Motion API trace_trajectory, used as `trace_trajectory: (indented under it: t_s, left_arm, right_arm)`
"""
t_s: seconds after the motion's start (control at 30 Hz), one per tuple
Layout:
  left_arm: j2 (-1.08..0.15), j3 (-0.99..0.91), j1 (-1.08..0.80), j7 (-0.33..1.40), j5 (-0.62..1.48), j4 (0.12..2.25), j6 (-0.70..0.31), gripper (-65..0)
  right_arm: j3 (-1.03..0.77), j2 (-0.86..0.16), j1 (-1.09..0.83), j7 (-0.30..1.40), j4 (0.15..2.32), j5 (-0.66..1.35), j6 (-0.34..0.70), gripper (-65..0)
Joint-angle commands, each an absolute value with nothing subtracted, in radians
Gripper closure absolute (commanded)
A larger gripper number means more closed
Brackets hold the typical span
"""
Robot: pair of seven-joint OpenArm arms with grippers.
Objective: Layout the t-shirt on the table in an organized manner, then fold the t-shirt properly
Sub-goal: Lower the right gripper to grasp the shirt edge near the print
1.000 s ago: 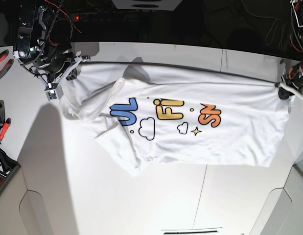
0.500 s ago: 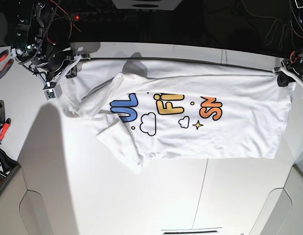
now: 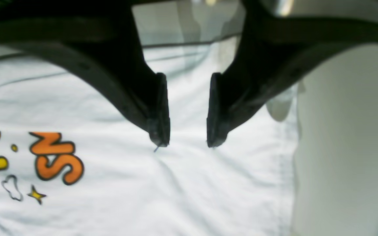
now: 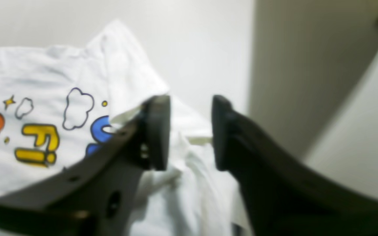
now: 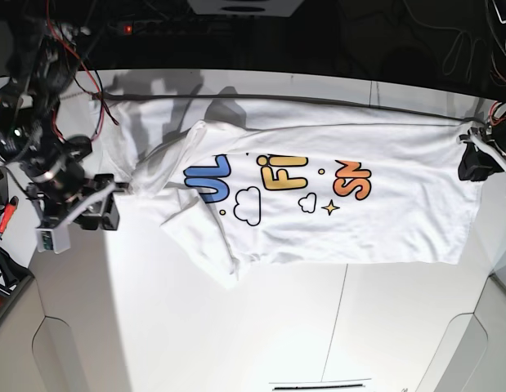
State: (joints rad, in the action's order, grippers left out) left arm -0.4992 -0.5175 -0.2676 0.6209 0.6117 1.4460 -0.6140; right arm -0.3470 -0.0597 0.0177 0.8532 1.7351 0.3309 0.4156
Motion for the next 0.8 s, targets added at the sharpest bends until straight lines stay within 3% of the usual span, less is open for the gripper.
trace_trajectory:
  t_s: [0.0,0.3,0.77]
  left_arm:
    - [-0.521,-0.525,-0.263,0.603,0.625,1.461,-0.618,-22.7]
    - [-0.521,-0.525,-0.263,0.603,0.625,1.461,-0.618,-22.7]
    - [-0.521,-0.525,-0.263,0.604,0.624,1.461,-0.618,-22.7]
  right_arm:
    - [-0.349,-0.058,0.063,0.831,1.698,0.361,0.414,-27.4]
    - [-0.316,0.030,0.252,0.865,1.282,0.490,0.452,-29.7]
    - [-0.303,0.102,0.275,0.882,1.220,0.489,0.426,-29.4]
